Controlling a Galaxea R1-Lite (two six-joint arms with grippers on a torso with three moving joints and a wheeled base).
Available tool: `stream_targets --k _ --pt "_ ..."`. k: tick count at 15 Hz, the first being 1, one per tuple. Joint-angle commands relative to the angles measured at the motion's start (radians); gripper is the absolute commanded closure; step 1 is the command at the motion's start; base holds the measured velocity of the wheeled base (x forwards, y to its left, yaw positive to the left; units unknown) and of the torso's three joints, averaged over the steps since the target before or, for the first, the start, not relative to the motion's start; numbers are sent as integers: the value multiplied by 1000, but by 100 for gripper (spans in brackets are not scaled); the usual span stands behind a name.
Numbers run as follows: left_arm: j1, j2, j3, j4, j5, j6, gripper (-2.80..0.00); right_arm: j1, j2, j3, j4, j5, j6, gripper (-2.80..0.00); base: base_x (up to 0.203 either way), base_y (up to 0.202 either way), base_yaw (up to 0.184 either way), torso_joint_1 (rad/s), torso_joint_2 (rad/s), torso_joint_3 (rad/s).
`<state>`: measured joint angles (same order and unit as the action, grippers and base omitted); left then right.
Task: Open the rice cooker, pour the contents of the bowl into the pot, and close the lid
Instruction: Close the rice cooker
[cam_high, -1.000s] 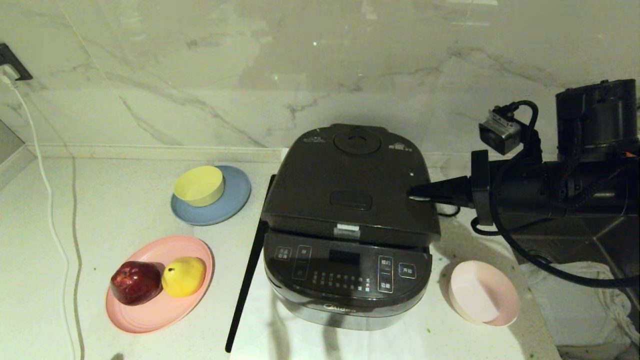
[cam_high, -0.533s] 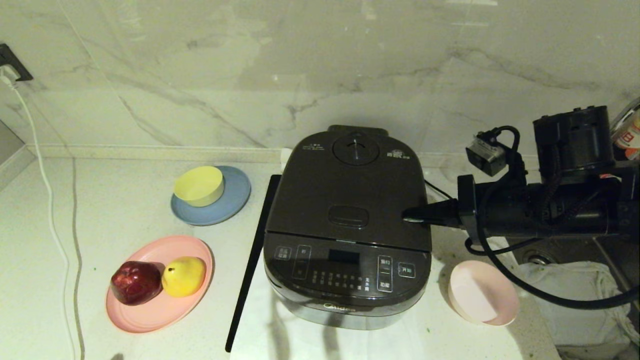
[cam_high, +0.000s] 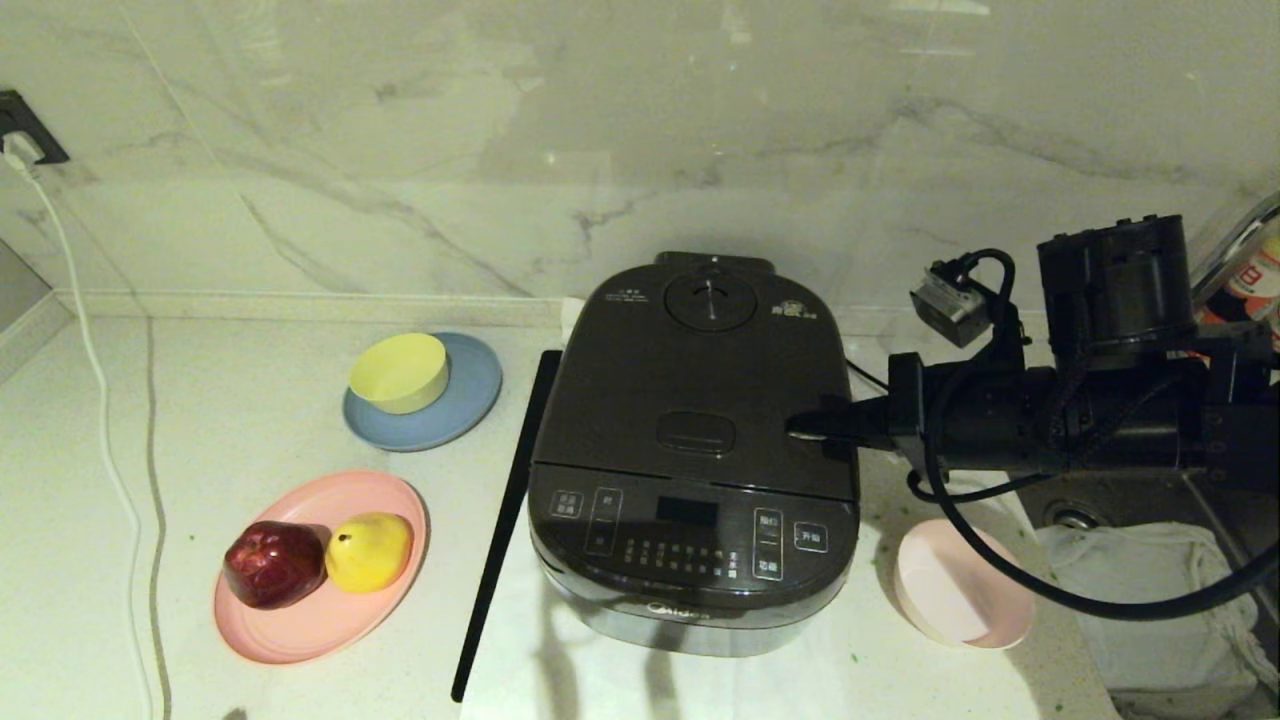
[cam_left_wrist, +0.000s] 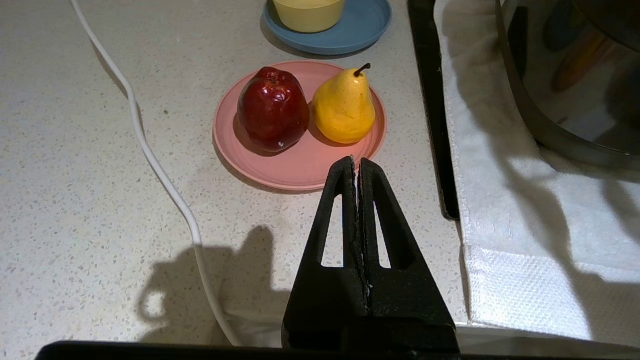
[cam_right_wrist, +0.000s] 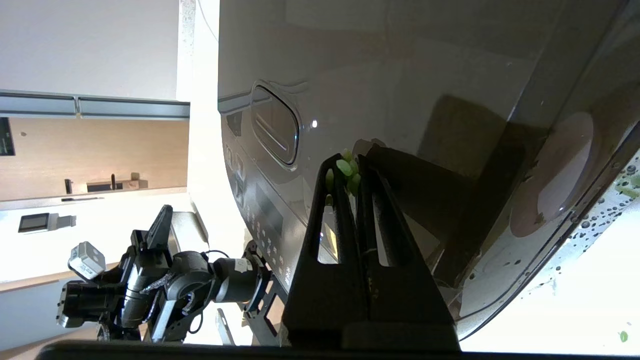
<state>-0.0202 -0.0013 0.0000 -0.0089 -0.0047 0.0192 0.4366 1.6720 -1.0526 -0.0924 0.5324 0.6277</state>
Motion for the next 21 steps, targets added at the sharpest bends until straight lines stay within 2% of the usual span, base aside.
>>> stream_targets --k 1,9,14,21 --pt "-1 0 9 0 0 1 0 1 24 0 12 -3 2 0 0 0 0 0 0 0" --pt "-1 0 9 0 0 1 0 4 -70 -42 17 -21 6 0 0 0 0 0 0 0" --pt "0 0 9 0 0 1 0 78 -61 -51 14 -23 9 0 0 0 0 0 0 0" --pt "0 0 9 0 0 1 0 117 -119 -60 0 -22 -2 0 0 0 0 0 0 0"
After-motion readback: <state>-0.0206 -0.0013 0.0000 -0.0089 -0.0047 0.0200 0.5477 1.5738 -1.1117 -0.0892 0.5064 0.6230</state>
